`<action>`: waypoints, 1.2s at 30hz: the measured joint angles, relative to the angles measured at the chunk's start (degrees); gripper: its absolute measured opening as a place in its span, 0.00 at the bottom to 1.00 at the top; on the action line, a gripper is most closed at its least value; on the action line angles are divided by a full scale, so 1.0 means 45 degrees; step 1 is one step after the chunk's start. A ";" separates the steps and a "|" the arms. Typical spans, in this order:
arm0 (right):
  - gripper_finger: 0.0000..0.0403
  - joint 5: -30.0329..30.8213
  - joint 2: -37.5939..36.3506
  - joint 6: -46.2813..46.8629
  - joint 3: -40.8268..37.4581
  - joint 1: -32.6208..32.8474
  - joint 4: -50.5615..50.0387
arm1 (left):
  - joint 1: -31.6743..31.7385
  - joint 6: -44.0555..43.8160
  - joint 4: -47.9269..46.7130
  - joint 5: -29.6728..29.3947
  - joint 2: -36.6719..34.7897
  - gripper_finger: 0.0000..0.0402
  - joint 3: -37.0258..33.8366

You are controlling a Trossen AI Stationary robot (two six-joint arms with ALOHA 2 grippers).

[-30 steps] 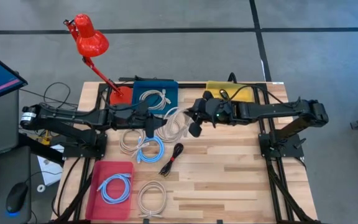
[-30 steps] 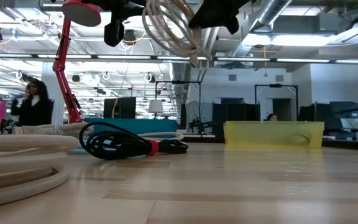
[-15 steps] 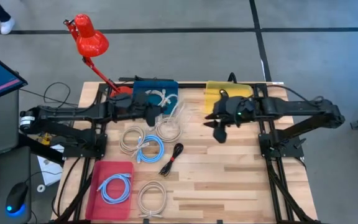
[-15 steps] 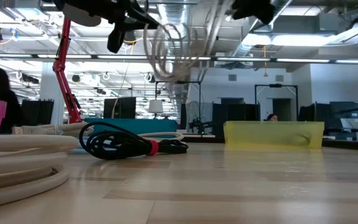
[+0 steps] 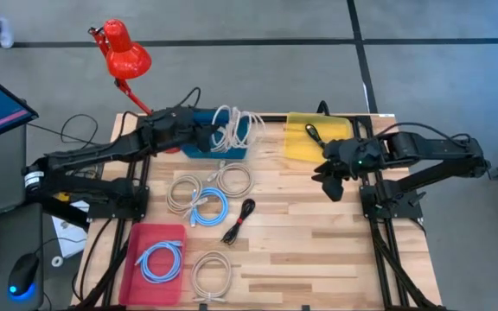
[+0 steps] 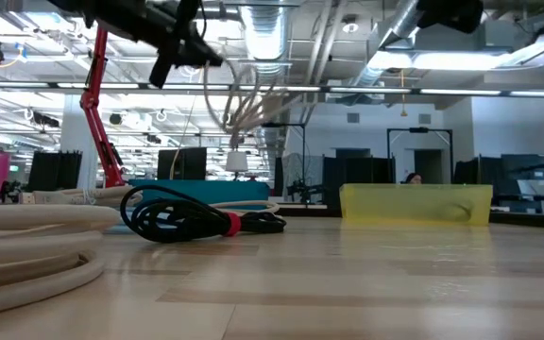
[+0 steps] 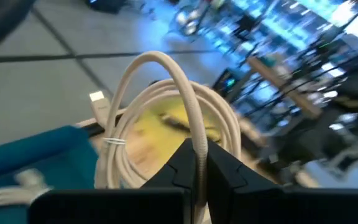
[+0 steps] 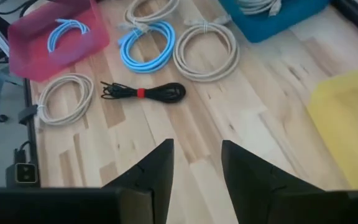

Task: Pick & Place USB Port
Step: Put the brown display cable into the blue bin

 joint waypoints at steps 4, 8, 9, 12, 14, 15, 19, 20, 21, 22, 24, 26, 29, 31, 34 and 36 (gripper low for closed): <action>0.30 0.0004 -0.0063 0.0226 0.0000 0.0264 -0.0189 | 0.0734 0.0289 -0.1250 -0.0135 0.0049 0.03 0.0000; 0.29 0.0013 0.0005 0.0230 -0.0010 0.0469 -0.0189 | 0.1150 0.1216 -0.2317 -0.1297 0.0073 0.03 0.0000; 0.29 0.0013 0.0015 0.0233 -0.0007 0.0496 -0.0185 | 0.1244 0.1473 -0.2470 -0.1648 0.0073 0.03 0.0000; 0.29 0.0023 0.0097 0.0231 -0.0011 0.0532 -0.0207 | 0.1606 0.2116 -0.2987 -0.2330 0.0089 0.03 0.0000; 0.29 0.0028 0.0068 0.0235 -0.0015 0.0532 -0.0219 | 0.1841 0.2330 -0.3086 -0.2448 0.0229 0.03 -0.0024; 0.29 0.0033 0.0068 0.0231 -0.0015 0.0527 -0.0219 | 0.1990 0.2423 -0.3104 -0.2443 0.0233 0.03 -0.0162; 0.29 0.0178 0.0078 0.0235 -0.0015 0.0527 -0.0219 | 0.2457 0.2284 -0.3098 -0.2421 0.0311 0.03 -0.1037; 0.29 0.0258 0.0078 0.0230 -0.0015 0.0526 -0.0219 | 0.2577 0.2142 -0.3155 -0.2409 0.0311 0.03 -0.1317; 0.29 0.0356 0.0078 0.0232 -0.0015 0.0521 -0.0220 | 0.2667 0.2071 -0.3147 -0.2350 0.0311 0.03 -0.1562; 0.29 0.0409 0.0078 0.0235 -0.0015 0.0517 -0.0219 | 0.2729 0.2007 -0.3044 -0.2312 0.0311 0.03 -0.1845; 0.29 0.0464 0.0078 0.0235 -0.0015 0.0489 -0.0219 | 0.2796 0.1738 -0.2659 -0.2215 0.0311 0.03 -0.2400; 0.29 0.0470 0.0078 0.0235 -0.0015 0.0388 -0.0219 | 0.2811 0.1456 -0.2186 -0.2163 0.0306 0.03 -0.2920; 0.29 0.0470 0.0078 0.0235 -0.0015 0.0258 -0.0203 | 0.2811 0.1082 -0.1338 -0.2147 0.0301 0.03 -0.3511; 0.29 0.0474 0.0078 0.0235 -0.0015 0.0180 -0.0199 | 0.2806 0.0861 -0.0809 -0.2142 0.0301 0.05 -0.3772; 0.29 0.0470 0.0078 0.0235 -0.0015 0.0115 -0.0199 | 0.2815 0.0767 -0.0325 -0.2188 0.0301 0.11 -0.3914; 0.29 0.0470 0.0078 0.0235 -0.0015 0.0080 -0.0199 | 0.2816 0.0767 0.0019 -0.2210 0.0306 0.15 -0.3920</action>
